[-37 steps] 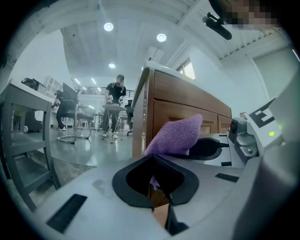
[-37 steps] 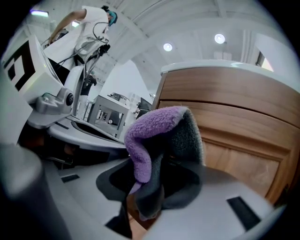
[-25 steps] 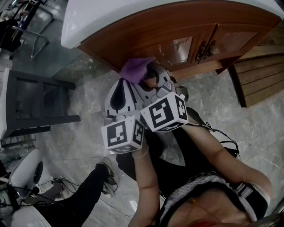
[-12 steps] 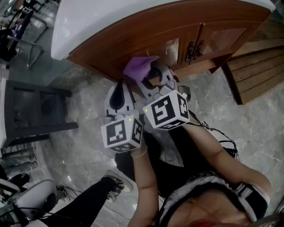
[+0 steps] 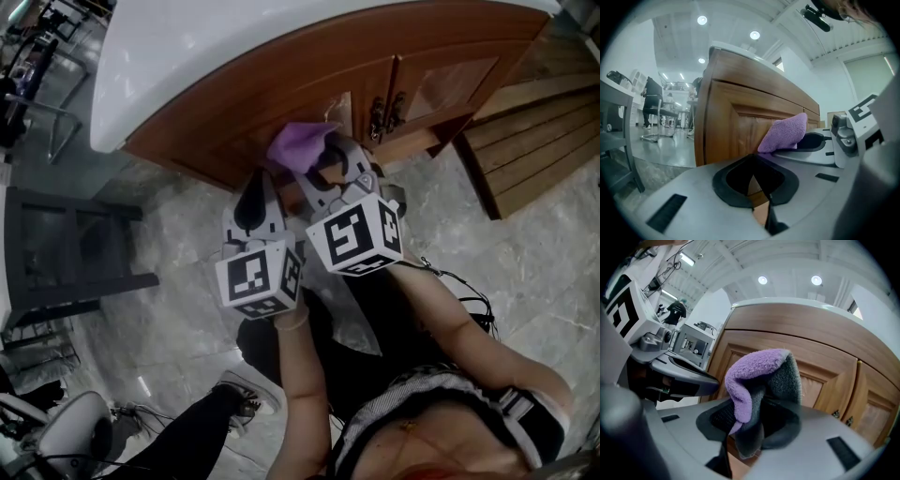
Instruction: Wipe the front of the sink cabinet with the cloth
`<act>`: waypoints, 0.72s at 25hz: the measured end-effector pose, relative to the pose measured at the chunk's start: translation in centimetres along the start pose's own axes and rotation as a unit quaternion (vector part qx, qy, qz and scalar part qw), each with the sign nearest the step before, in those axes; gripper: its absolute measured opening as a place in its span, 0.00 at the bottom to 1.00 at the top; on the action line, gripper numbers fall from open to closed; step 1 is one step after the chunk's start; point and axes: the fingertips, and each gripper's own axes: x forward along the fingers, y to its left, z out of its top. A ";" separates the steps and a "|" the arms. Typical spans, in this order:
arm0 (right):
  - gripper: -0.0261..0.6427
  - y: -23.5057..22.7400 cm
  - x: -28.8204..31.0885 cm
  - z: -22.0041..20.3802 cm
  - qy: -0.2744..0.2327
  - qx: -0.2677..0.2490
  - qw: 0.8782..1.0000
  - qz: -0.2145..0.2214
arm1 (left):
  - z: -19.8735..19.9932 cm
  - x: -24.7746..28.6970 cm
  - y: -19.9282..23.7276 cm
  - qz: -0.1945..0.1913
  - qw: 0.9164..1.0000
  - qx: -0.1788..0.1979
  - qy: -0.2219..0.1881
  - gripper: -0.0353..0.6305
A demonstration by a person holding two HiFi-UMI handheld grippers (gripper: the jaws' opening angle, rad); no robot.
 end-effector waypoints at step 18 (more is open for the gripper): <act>0.31 -6.0 -2.7 -4.3 0.043 0.012 0.997 -0.066 | -0.2 2.8 -4.8 -0.054 0.998 0.010 0.001 0.06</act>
